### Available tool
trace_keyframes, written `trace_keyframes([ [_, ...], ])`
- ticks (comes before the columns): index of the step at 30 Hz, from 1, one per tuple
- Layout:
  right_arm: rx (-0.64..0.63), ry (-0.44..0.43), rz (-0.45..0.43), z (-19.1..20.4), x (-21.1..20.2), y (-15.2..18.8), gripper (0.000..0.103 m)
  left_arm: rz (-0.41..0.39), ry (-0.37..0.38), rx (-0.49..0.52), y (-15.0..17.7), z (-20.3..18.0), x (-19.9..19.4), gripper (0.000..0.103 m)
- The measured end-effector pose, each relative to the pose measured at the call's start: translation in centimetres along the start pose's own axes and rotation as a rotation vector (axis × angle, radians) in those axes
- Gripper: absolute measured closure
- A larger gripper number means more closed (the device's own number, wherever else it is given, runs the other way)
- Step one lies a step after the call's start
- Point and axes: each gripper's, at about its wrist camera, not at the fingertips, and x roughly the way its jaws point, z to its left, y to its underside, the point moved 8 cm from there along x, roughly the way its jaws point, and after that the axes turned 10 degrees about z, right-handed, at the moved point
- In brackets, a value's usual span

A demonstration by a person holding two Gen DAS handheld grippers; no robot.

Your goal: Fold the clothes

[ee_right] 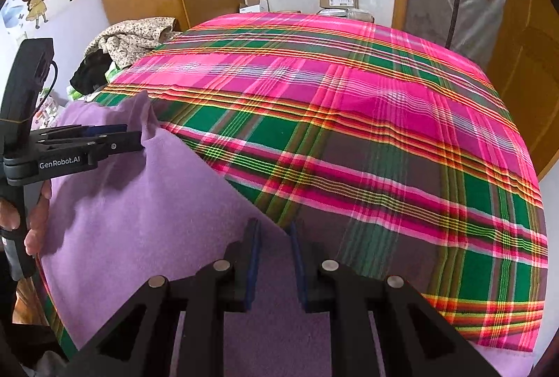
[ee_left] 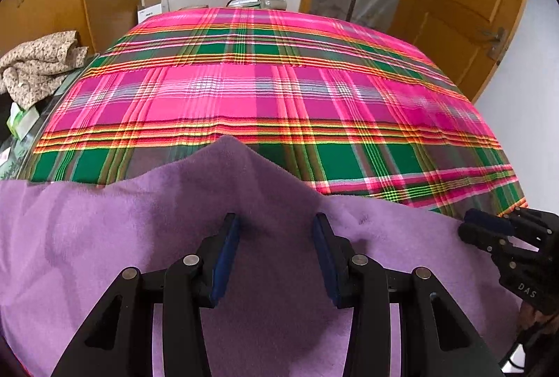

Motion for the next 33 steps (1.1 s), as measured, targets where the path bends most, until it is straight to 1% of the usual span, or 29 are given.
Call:
trace_keyframes([
  [6,0.000,-0.003,-0.003,-0.2,-0.2,-0.2,0.085,-0.003,0.009,-0.012,-0.3,0.1,-0.1,0.058],
  [10,-0.010,0.034,-0.019,-0.5,-1.1,-0.5,0.086,-0.021,0.006,-0.030,-0.5,0.5,-0.9,0.058],
  [17,0.004,0.121,-0.047,-1.3,-2.8,-0.7,0.086,-0.042,0.010,-0.050,0.2,1.3,-2.3,0.058],
  [33,0.017,0.223,-0.103,-0.9,-7.5,-0.1,0.085,-0.082,0.048,-0.051,2.3,1.0,-4.8,0.058],
])
